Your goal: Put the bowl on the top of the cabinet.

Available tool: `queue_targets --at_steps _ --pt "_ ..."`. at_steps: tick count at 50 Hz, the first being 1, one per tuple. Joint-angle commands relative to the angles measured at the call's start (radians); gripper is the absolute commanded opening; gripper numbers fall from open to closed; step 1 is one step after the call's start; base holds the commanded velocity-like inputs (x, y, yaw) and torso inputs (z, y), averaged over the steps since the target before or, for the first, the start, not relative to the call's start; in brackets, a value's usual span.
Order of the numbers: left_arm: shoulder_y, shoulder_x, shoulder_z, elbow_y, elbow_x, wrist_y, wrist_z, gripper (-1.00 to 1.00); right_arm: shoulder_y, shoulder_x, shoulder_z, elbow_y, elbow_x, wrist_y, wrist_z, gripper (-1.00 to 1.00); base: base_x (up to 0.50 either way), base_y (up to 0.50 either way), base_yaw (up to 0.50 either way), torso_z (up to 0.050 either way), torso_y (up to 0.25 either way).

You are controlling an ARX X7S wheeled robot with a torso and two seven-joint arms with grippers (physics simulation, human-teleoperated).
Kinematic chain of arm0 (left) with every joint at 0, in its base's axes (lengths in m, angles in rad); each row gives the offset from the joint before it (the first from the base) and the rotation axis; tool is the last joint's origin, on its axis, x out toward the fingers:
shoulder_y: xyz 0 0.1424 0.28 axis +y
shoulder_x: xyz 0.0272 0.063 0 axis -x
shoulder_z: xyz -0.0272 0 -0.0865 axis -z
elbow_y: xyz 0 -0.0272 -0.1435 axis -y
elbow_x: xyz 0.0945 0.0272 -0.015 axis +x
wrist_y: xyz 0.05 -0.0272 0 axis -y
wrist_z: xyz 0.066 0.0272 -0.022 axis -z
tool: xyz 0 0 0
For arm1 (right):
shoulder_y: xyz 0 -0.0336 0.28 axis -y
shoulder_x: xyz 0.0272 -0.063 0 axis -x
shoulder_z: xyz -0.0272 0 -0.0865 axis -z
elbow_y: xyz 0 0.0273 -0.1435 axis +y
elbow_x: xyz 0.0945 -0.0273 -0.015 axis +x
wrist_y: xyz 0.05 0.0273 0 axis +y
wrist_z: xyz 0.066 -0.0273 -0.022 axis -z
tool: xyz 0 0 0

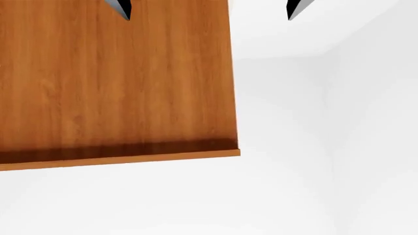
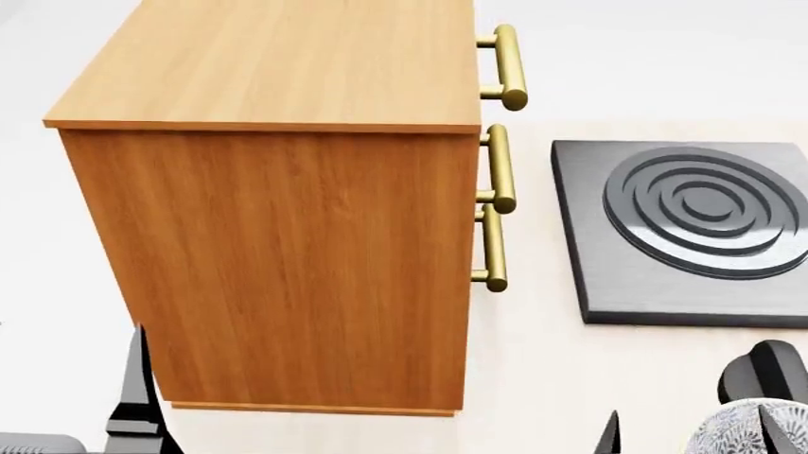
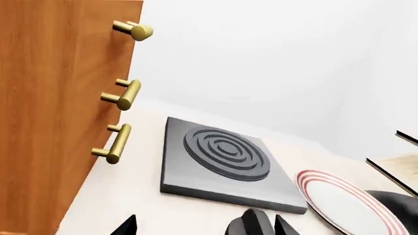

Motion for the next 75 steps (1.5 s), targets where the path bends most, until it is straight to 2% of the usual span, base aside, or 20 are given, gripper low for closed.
queue_targets --at_steps 1,21,40,75 --pt "0.000 -0.004 -0.002 -0.002 -0.006 0.003 -0.006 1.00 -0.110 0.061 0.078 -0.120 0.028 0.127 -0.017 1.00 0.00 0.00 0.00 0.000 0.000" --pt "-0.005 -0.010 0.013 0.000 0.000 -0.002 -0.017 1.00 -0.217 0.128 0.065 -0.078 0.042 0.094 0.052 1.00 0.00 0.00 0.00 0.000 0.000" --pt "-0.005 -0.014 0.021 -0.013 -0.002 0.009 -0.022 1.00 -0.226 0.129 -0.016 0.009 0.019 0.038 0.060 1.00 0.00 0.00 0.00 0.000 0.000" --pt "-0.010 -0.020 0.043 -0.014 -0.003 0.008 -0.034 1.00 -0.206 0.131 -0.021 0.104 0.017 0.001 0.060 1.00 0.00 0.00 0.00 0.000 0.000"
